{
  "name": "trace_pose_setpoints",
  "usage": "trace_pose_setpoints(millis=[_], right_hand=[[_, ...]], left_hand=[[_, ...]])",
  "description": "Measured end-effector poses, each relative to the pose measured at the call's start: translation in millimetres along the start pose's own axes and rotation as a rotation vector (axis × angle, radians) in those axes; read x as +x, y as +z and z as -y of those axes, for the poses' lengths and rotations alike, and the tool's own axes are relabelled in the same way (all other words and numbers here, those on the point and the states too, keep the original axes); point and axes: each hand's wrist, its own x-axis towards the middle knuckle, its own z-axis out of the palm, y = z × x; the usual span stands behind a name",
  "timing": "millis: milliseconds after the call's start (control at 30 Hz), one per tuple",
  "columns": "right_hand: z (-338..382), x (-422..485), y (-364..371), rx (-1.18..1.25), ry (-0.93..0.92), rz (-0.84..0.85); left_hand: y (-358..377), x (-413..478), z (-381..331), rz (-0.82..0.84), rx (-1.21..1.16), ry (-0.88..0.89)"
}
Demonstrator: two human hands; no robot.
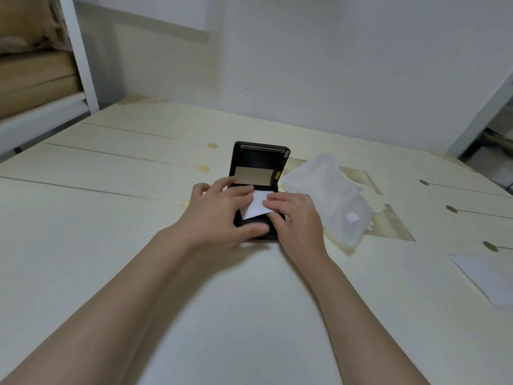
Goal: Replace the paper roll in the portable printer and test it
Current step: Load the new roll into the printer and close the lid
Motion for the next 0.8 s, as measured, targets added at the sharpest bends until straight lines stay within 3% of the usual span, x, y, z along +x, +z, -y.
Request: trace_pose_setpoints(millis=[67, 233, 533, 800], right_hand=[[-2, -2, -1, -0.041, -0.037, 0.010], [-4, -9, -5, -0.110, -0.139, 0.029], [1, -21, -12, -0.119, -0.167, 0.033], [0, -34, -14, -0.143, -0.200, 0.026]], left_hand=[[5, -6, 1, 0.019, 0.107, 0.061], [16, -15, 2, -0.155, 0.175, 0.183], [16, -26, -1, -0.134, 0.108, 0.169], [25, -32, -9, -0.287, 0.032, 0.122]])
